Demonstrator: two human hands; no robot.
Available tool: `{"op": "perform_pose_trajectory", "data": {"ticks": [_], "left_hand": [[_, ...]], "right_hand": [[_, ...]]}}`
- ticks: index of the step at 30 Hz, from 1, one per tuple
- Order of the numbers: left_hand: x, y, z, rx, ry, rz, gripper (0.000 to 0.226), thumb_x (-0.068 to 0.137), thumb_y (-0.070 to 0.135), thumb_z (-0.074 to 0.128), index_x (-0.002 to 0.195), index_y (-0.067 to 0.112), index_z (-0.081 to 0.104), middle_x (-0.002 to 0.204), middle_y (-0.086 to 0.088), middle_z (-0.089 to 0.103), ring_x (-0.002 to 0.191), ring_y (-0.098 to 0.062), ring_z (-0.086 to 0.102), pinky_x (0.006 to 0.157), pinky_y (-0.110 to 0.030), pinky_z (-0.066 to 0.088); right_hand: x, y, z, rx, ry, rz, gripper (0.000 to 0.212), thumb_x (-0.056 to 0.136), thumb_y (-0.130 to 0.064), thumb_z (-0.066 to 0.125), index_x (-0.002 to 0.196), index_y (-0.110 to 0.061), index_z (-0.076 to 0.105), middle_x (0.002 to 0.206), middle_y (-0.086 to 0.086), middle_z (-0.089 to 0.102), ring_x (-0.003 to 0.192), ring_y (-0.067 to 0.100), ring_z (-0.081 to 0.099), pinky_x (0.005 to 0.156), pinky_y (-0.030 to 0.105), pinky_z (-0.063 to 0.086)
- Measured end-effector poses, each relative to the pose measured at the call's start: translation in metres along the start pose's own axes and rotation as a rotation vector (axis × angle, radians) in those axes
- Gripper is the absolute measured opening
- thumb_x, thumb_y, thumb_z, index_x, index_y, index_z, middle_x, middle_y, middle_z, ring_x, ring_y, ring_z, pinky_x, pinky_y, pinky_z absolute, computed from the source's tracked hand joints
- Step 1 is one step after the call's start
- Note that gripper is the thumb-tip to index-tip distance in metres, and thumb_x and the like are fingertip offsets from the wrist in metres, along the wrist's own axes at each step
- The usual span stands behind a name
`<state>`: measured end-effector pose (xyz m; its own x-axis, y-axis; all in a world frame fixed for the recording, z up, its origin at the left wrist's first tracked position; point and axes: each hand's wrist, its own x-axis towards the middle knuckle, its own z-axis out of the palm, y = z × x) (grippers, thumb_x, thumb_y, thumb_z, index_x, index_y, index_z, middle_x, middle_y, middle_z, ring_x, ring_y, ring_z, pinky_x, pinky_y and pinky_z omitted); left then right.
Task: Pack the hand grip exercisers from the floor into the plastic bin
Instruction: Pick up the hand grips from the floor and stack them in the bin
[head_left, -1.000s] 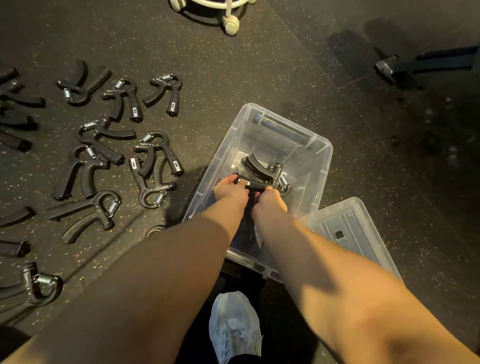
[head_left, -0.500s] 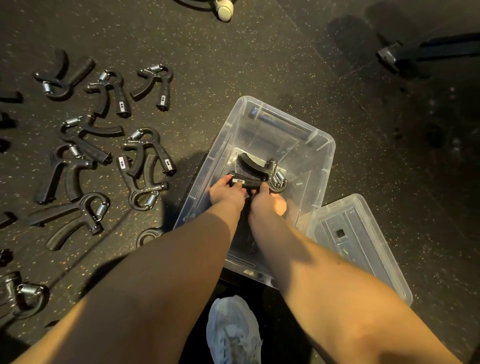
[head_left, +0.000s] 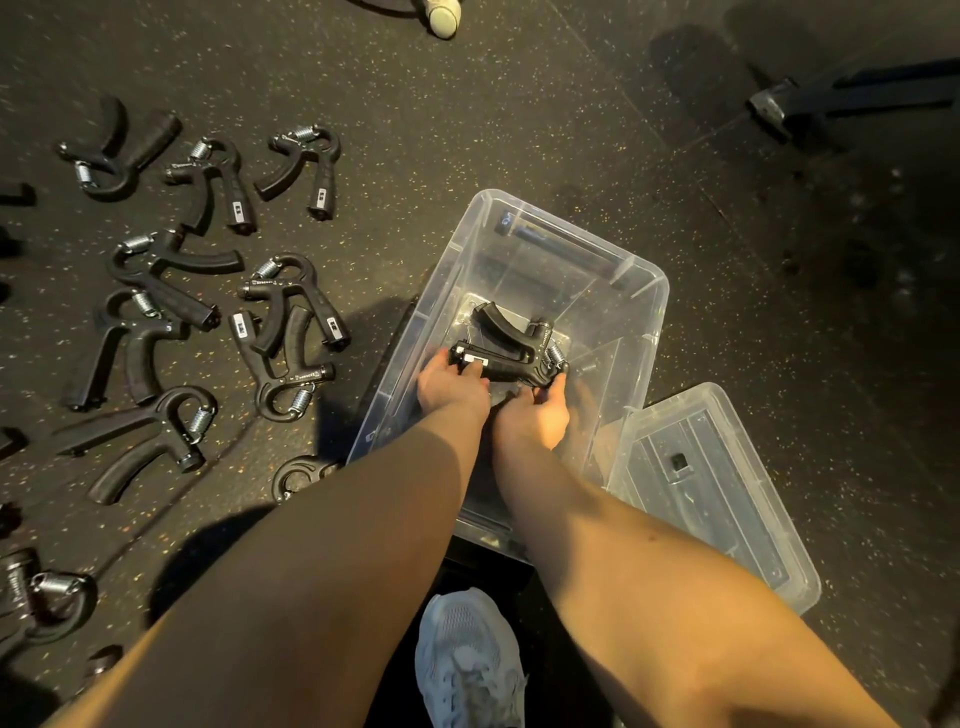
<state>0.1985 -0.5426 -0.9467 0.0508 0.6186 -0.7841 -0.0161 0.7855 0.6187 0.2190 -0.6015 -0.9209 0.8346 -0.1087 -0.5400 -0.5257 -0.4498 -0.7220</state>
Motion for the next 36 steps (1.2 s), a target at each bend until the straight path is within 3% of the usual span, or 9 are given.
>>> {"op": "perform_pose_trajectory", "data": {"ticks": [4,6,10,13,16,18,21,31,36], "left_hand": [[0.019,-0.009,-0.002,0.153,0.016,0.026,0.058,0.087,0.0,0.071,0.141,0.015,0.055,0.122,-0.01,0.068,0.104,-0.031,0.07,0.089,-0.045,0.059],[0.026,-0.012,-0.003,0.197,0.02,0.026,0.054,0.086,0.007,0.073,0.137,0.017,0.058,0.117,-0.009,0.069,0.103,-0.029,0.07,0.089,-0.046,0.059],[0.027,-0.011,-0.002,0.25,0.022,0.078,0.047,0.09,0.019,0.07,0.135,0.019,0.059,0.119,-0.007,0.067,0.096,-0.027,0.071,0.084,-0.044,0.061],[0.028,-0.012,0.001,0.229,0.026,0.095,0.039,0.091,0.022,0.067,0.13,0.02,0.063,0.113,-0.01,0.068,0.092,-0.028,0.072,0.078,-0.044,0.062],[0.029,-0.015,0.002,0.252,0.034,0.116,0.033,0.09,0.037,0.061,0.121,0.028,0.067,0.107,-0.007,0.069,0.089,-0.026,0.072,0.076,-0.045,0.062],[0.045,-0.025,0.004,0.273,0.057,0.129,0.04,0.082,0.051,0.055,0.118,0.036,0.065,0.106,-0.003,0.07,0.092,-0.027,0.072,0.08,-0.048,0.061],[0.073,-0.044,0.01,0.29,0.092,0.158,0.055,0.069,0.067,0.046,0.114,0.042,0.063,0.107,-0.001,0.07,0.092,-0.027,0.072,0.08,-0.049,0.06],[0.056,-0.026,0.01,0.38,0.086,0.153,0.054,0.074,0.062,0.044,0.111,0.03,0.068,0.101,-0.006,0.072,0.091,-0.028,0.072,0.08,-0.048,0.06],[0.027,0.007,0.006,0.461,0.018,0.012,0.072,0.075,0.061,0.038,0.116,0.005,0.058,0.106,-0.02,0.071,0.092,-0.038,0.071,0.082,-0.051,0.059]], "right_hand": [[0.005,0.007,0.002,0.002,-0.064,0.003,0.073,0.093,0.0,0.05,0.152,-0.04,0.035,0.139,-0.005,0.057,0.116,0.015,0.061,0.096,0.026,0.044],[0.007,0.008,0.001,-0.017,-0.088,-0.016,0.074,0.092,0.003,0.049,0.154,-0.035,0.034,0.136,-0.002,0.057,0.114,0.016,0.06,0.104,0.031,0.045],[0.011,0.015,0.0,-0.213,-0.142,-0.218,0.063,0.09,0.004,0.052,0.148,-0.016,0.041,0.126,0.018,0.058,0.106,0.03,0.06,0.098,0.041,0.049],[0.015,0.013,0.003,-0.135,-0.165,-0.104,0.073,0.087,0.01,0.052,0.15,-0.027,0.043,0.134,0.007,0.055,0.122,0.026,0.056,0.109,0.042,0.043],[0.019,0.008,-0.001,-0.144,-0.22,-0.056,0.066,0.091,0.008,0.05,0.148,-0.025,0.045,0.136,0.004,0.054,0.121,0.02,0.055,0.111,0.035,0.04],[0.019,0.008,-0.004,-0.178,-0.253,-0.074,0.072,0.089,0.013,0.05,0.149,-0.026,0.044,0.135,0.002,0.054,0.118,0.016,0.054,0.109,0.03,0.04],[0.015,0.01,-0.001,-0.287,-0.222,-0.153,0.082,0.084,0.011,0.05,0.15,-0.037,0.041,0.131,0.001,0.051,0.122,0.02,0.053,0.108,0.039,0.044],[0.013,0.009,0.001,-0.299,-0.243,-0.161,0.082,0.084,0.005,0.051,0.151,-0.04,0.037,0.128,0.002,0.052,0.122,0.023,0.048,0.105,0.043,0.046],[0.002,-0.003,-0.01,-0.202,-0.27,-0.114,0.078,0.087,0.002,0.049,0.152,-0.038,0.035,0.128,0.001,0.061,0.101,0.018,0.063,0.077,0.03,0.05]]}}
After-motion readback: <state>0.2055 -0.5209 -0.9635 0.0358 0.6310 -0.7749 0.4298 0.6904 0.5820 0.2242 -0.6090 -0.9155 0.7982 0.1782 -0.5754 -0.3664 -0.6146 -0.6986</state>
